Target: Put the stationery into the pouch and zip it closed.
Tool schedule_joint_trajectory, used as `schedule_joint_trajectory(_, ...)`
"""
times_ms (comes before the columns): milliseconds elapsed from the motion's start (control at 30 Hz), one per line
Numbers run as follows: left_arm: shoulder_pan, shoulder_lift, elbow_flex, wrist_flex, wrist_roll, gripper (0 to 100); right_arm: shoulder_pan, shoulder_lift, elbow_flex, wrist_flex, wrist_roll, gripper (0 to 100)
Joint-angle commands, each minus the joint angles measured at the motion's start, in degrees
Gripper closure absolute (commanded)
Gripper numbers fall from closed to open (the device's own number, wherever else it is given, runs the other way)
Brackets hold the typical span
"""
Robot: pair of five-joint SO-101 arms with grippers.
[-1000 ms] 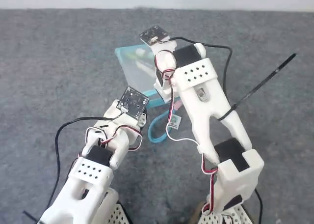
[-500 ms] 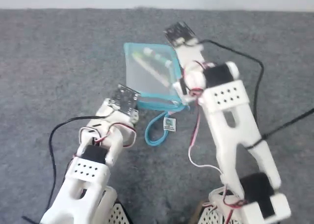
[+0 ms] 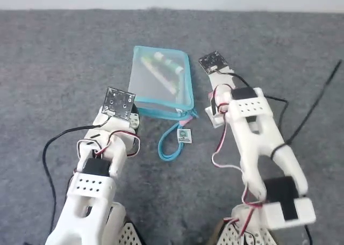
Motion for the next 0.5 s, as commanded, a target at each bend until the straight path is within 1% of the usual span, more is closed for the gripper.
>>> schedule_joint_trajectory(0,-0.53,-0.79,-1.19,-2.2,0.88,99,1.19,2.86,-5.54,-3.65,1.58,84.6)
schedule_joint_trajectory(167,-0.53,-0.79,-1.27,-2.29,0.97,99,3.74,9.19,-10.02,-5.76,1.67,84.6)
schedule_joint_trajectory(267,-0.44,-0.79,-1.36,-2.29,0.97,99,4.79,12.62,-11.96,-7.16,3.96,84.6)
schedule_joint_trajectory(367,-0.44,-0.79,-1.36,-2.29,0.97,99,4.79,15.52,-12.75,-7.34,5.89,84.6)
schedule_joint_trajectory(467,0.09,-0.79,-1.36,-2.37,0.88,99,4.53,18.07,-13.89,-7.34,6.24,84.6)
